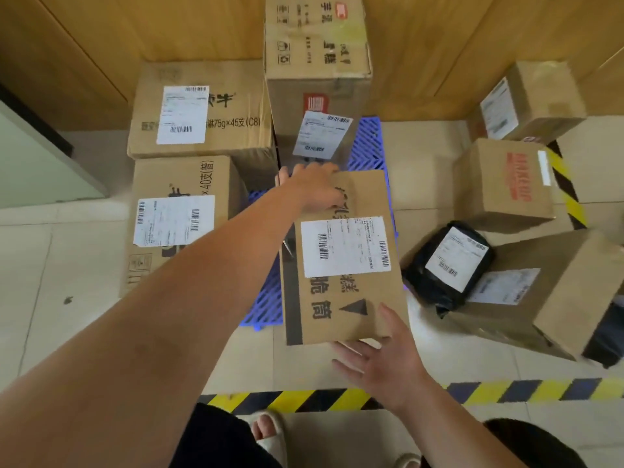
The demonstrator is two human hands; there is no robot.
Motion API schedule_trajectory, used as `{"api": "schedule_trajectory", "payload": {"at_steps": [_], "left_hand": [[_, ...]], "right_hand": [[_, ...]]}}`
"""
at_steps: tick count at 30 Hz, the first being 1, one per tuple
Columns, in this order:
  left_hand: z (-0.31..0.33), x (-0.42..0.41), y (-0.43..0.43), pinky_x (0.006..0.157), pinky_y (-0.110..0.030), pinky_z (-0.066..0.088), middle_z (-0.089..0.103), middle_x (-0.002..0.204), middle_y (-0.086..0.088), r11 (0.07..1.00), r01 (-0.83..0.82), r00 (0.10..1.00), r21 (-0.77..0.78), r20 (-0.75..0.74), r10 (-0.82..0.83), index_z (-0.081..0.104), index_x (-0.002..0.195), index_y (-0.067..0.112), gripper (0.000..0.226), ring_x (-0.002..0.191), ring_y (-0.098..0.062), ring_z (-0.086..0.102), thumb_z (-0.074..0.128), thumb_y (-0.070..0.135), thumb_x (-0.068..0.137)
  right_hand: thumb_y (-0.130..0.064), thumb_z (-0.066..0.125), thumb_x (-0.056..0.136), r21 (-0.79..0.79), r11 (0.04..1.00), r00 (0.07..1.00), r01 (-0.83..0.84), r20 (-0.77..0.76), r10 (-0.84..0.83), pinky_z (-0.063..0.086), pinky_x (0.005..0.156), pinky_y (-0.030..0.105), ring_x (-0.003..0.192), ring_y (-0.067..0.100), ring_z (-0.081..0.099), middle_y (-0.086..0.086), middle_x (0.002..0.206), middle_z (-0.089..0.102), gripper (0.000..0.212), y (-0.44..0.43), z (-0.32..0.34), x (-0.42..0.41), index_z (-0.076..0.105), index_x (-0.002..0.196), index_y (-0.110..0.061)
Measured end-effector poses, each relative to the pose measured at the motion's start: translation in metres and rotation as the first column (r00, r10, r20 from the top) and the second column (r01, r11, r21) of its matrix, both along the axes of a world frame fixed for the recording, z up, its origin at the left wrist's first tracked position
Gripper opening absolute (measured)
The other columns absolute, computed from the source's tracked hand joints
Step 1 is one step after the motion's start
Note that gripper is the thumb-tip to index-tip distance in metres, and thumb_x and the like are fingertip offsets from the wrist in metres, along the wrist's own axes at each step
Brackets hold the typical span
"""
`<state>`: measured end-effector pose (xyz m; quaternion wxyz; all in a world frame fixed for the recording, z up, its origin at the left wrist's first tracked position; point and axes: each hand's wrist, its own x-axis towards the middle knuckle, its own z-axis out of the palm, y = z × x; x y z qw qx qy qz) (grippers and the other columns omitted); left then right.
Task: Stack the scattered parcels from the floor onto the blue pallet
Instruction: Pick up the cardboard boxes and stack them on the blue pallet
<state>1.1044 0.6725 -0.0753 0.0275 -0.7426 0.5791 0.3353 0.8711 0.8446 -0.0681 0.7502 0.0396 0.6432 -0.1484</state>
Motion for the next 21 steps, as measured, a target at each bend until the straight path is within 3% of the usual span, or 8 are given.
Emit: {"api": "schedule_trajectory", "payload": {"at_steps": [4,7,9,11,12,15,18,21], "left_hand": [[-0.025,0.009,0.001,0.11,-0.054,0.03,0.05,0.143,0.0,0.999,0.046,0.997,-0.021,-0.053,-0.047,0.049,0.14,0.036,0.07,0.133,-0.033,0.042,0.054,0.054,0.072],[-0.031,0.012,0.014,0.114,-0.051,0.031,0.039,0.154,0.001,0.996,0.088,0.993,-0.013,-0.083,-0.089,0.04,0.149,0.028,0.077,0.14,-0.028,0.036,0.058,0.052,0.077],[-0.032,0.011,0.034,0.117,-0.047,0.026,0.033,0.158,0.001,0.997,0.064,0.995,-0.044,-0.078,-0.068,0.038,0.15,0.025,0.069,0.144,-0.024,0.03,0.062,0.04,0.087],[-0.025,0.015,0.058,0.117,-0.046,0.028,0.039,0.153,0.005,0.998,-0.028,0.993,-0.05,-0.115,0.022,0.043,0.147,0.028,0.067,0.141,-0.02,0.035,0.064,0.043,0.085],[-0.017,0.019,0.07,0.114,-0.044,0.032,0.044,0.147,0.007,0.995,-0.075,0.99,-0.06,-0.123,0.067,0.047,0.143,0.029,0.066,0.136,-0.018,0.041,0.065,0.045,0.082],[0.008,0.038,0.096,0.105,-0.043,0.045,0.05,0.142,0.003,0.935,-0.347,0.922,-0.071,-0.208,0.326,0.051,0.139,0.027,0.059,0.124,-0.021,0.052,0.068,0.043,0.085],[0.015,0.045,0.116,0.111,-0.039,0.035,0.038,0.154,-0.003,0.92,-0.39,0.916,-0.046,-0.125,0.382,0.041,0.148,0.025,0.067,0.137,-0.027,0.039,0.068,0.04,0.089],[0.011,0.057,0.126,0.117,-0.052,0.022,0.021,0.162,-0.005,0.916,-0.393,0.914,-0.085,0.077,0.399,0.03,0.152,0.031,0.08,0.148,-0.032,0.017,0.069,0.048,0.085]], "right_hand": [[-0.048,0.063,0.088,-0.111,0.989,0.995,-0.098,0.015,0.1,0.043,0.105,0.056,0.105,0.038,0.069,0.021,0.114,0.071,0.044,-0.016,-0.026,0.005,0.057,0.111,-0.01],[-0.043,0.06,0.089,-0.174,0.916,0.931,-0.363,-0.03,0.363,0.049,0.095,0.046,0.092,0.031,0.071,0.015,0.099,0.074,0.038,-0.032,-0.032,0.012,0.064,0.096,-0.005],[-0.036,0.061,0.088,-0.254,0.805,0.844,-0.536,-0.171,0.508,0.05,0.075,0.035,0.075,0.026,0.068,0.009,0.075,0.072,0.03,-0.036,-0.027,0.009,0.068,0.084,-0.007],[-0.03,0.067,0.082,-0.454,0.657,0.794,-0.602,-0.431,0.429,0.046,0.068,0.032,0.07,0.021,0.062,-0.003,0.066,0.066,0.02,-0.044,-0.028,-0.003,0.066,0.074,-0.012],[-0.035,0.069,0.078,-0.526,0.551,0.756,-0.648,-0.536,0.376,0.049,0.075,0.033,0.082,0.019,0.063,-0.01,0.078,0.069,0.018,-0.052,-0.027,-0.007,0.068,0.083,-0.018],[-0.055,0.072,0.061,-0.486,0.328,0.584,-0.81,-0.712,0.39,0.04,0.11,0.046,0.138,0.016,0.037,-0.007,0.144,0.045,0.092,-0.089,-0.028,-0.001,0.04,0.145,-0.036],[-0.032,0.088,0.057,-0.56,0.284,0.621,-0.779,-0.624,0.474,0.044,0.104,0.038,0.135,0.018,0.046,-0.006,0.142,0.049,0.106,-0.12,-0.044,0.021,0.031,0.147,-0.033],[-0.007,0.089,0.061,-0.598,0.25,0.635,-0.762,-0.613,0.471,0.045,0.093,0.029,0.12,0.009,0.053,-0.015,0.129,0.057,0.105,-0.125,-0.07,0.04,0.031,0.145,-0.032]]}}
